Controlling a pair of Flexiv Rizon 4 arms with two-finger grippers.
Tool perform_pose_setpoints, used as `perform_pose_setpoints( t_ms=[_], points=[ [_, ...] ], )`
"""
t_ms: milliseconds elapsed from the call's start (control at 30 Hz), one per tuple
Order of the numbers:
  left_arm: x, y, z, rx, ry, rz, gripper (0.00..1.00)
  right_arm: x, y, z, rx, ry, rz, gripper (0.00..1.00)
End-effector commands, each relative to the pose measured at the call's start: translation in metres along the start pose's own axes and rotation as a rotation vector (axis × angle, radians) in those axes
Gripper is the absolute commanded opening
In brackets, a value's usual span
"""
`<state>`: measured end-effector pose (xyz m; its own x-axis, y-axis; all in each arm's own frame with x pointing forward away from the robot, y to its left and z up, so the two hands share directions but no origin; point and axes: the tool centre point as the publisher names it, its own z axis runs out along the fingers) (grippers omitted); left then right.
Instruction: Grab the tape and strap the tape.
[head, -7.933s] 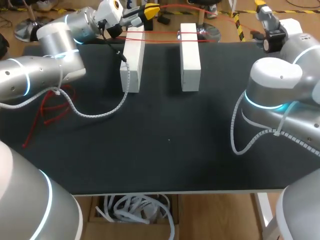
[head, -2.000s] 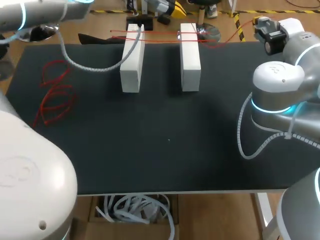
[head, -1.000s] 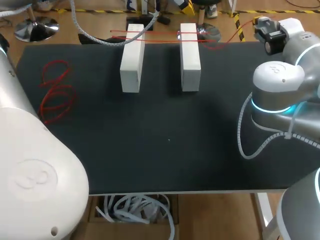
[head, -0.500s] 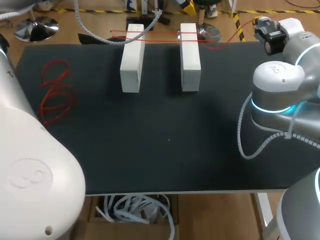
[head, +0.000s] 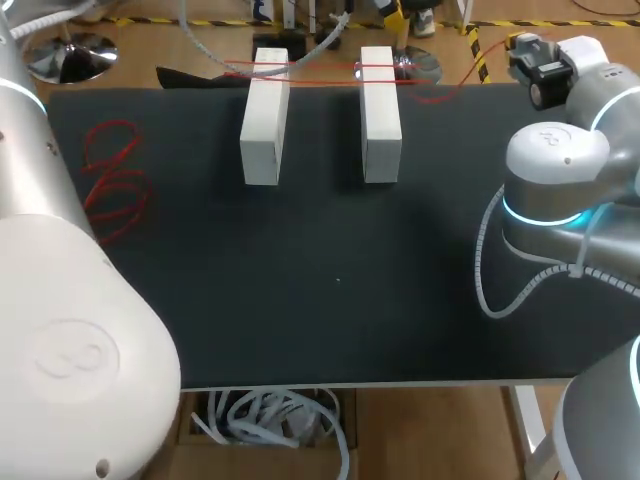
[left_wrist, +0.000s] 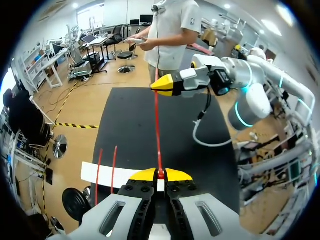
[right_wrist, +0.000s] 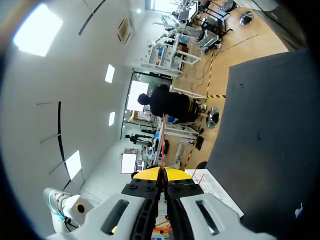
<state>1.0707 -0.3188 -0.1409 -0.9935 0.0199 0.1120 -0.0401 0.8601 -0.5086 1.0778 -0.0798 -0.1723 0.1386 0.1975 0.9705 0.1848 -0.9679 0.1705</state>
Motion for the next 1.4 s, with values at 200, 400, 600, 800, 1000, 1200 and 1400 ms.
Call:
perform_pose_setpoints(
  t_ms=[200, 400, 600, 800, 1000, 1200, 1400],
  points=[
    [-0.0046, -0.0165, -0.0008, -0.140, 0.004, -0.016, 0.00, 0.0016, 0.0003, -0.0003, 0.001, -0.006, -0.001, 0.00],
    [-0.0028, -0.0177, -0.0007, -0.147, -0.008, -0.031, 0.00, 0.0016, 0.0003, -0.0003, 0.001, -0.006, -0.001, 0.00],
    [-0.0017, -0.0192, 0.0011, -0.153, -0.003, -0.025, 0.00, 0.0016, 0.0003, -0.0003, 0.001, -0.006, -0.001, 0.00],
    [-0.0020, -0.0172, 0.0037, -0.156, 0.006, -0.027, 0.00, 0.0016, 0.0003, -0.0003, 0.001, -0.006, -0.001, 0.00],
    [-0.0023, -0.0164, 0.0043, -0.156, 0.006, -0.026, 0.00, 0.0016, 0.0003, -0.0003, 0.001, -0.006, -0.001, 0.00],
    [-0.0036, -0.0162, 0.0044, -0.157, 0.006, -0.024, 0.00, 0.0016, 0.0003, -0.0003, 0.001, -0.006, -0.001, 0.00],
    [-0.0044, -0.0163, 0.0048, -0.160, 0.009, -0.025, 0.00, 0.0016, 0.0003, -0.0003, 0.001, -0.006, -0.001, 0.00]
  ],
)
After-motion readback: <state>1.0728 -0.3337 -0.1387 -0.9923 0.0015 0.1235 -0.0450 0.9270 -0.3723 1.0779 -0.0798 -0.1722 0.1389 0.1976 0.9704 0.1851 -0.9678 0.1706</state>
